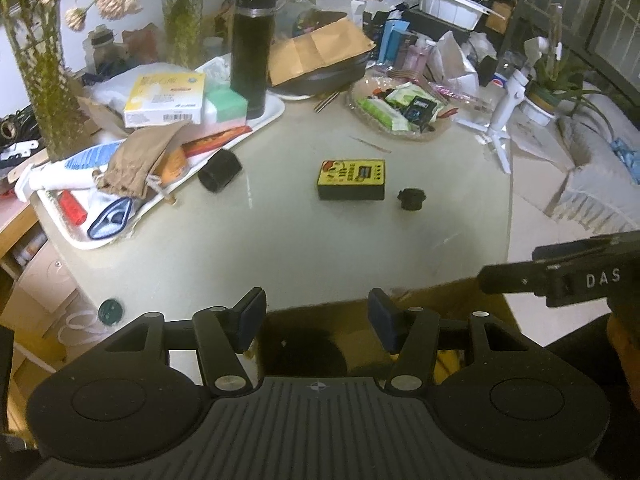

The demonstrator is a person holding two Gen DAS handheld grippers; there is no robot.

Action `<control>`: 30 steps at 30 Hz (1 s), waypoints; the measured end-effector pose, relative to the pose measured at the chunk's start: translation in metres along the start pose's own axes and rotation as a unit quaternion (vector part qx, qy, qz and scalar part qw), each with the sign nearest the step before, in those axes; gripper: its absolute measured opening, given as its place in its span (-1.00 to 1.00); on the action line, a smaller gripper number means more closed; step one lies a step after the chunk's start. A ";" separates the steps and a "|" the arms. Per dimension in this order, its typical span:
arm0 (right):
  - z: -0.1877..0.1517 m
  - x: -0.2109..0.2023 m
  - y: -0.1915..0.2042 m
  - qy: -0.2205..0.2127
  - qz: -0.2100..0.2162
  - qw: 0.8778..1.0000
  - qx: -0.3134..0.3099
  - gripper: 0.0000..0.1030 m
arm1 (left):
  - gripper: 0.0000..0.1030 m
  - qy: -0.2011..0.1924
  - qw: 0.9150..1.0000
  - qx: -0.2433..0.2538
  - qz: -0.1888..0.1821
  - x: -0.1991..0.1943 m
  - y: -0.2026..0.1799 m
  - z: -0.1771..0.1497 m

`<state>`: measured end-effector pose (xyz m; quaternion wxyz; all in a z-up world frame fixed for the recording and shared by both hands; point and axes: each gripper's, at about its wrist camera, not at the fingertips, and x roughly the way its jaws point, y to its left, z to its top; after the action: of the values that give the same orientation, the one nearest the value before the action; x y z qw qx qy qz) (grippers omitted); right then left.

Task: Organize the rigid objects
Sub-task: 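Withdraw both open grippers from the box, then move the right tool toward the small black rubber knob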

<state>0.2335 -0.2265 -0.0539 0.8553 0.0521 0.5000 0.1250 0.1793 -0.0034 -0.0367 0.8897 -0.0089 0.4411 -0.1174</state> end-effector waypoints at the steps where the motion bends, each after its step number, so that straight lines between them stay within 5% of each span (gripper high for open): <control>1: 0.004 -0.001 0.000 -0.003 -0.002 1.000 -0.001 1.00 | 0.07 -0.002 1.000 0.001 -0.003 0.000 -0.002 0.003; 10: 0.031 -0.010 -0.011 -0.033 -0.023 0.999 -0.010 1.00 | 0.07 -0.023 1.000 0.004 -0.015 0.001 -0.010 0.019; 17: 0.029 0.002 -0.022 -0.046 -0.038 0.998 -0.022 1.00 | 0.07 -0.024 1.000 0.013 0.006 0.007 -0.011 0.018; 30: 0.025 0.039 -0.043 -0.060 -0.046 0.997 -0.025 0.99 | 0.07 -0.038 0.999 0.028 -0.009 0.018 -0.004 0.017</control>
<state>0.2805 -0.2570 -0.0839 0.8897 0.0152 0.4464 0.0947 0.2024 -0.0130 -0.0395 0.9049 0.0076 0.4030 -0.1369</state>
